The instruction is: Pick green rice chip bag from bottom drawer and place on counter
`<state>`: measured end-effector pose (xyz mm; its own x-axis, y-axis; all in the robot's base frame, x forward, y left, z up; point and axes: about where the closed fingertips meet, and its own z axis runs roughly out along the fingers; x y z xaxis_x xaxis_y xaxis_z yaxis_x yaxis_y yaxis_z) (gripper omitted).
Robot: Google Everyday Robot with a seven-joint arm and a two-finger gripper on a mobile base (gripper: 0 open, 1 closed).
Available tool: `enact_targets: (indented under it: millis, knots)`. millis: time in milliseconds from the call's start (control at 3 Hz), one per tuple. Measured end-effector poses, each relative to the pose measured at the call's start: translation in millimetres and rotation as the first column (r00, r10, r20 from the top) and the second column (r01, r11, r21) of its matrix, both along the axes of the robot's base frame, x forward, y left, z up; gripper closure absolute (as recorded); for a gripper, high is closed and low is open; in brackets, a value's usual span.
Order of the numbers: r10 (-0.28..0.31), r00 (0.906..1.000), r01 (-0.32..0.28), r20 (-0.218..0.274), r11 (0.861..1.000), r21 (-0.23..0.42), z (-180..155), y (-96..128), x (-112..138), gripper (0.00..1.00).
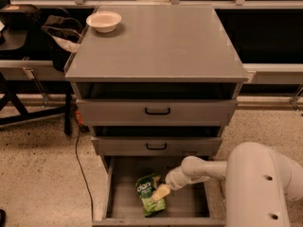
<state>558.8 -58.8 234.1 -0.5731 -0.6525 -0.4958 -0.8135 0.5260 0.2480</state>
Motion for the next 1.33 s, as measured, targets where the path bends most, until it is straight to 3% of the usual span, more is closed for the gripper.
enact_targets:
  millis: [333,667,1000,1333]
  knots:
    - [-0.05,0.9987,0.05,-0.005,0.998,-0.042,-13,0,0,0.0]
    - [-0.043,0.9989,0.042,-0.018,0.998,-0.045,-22,6,0,0.0]
    - [0.014,0.999,-0.014,-0.043,1.0,-0.009,-28,16,-1,0.0]
    - [0.115,0.9895,-0.113,-0.087,0.993,0.032,-30,24,-8,0.0]
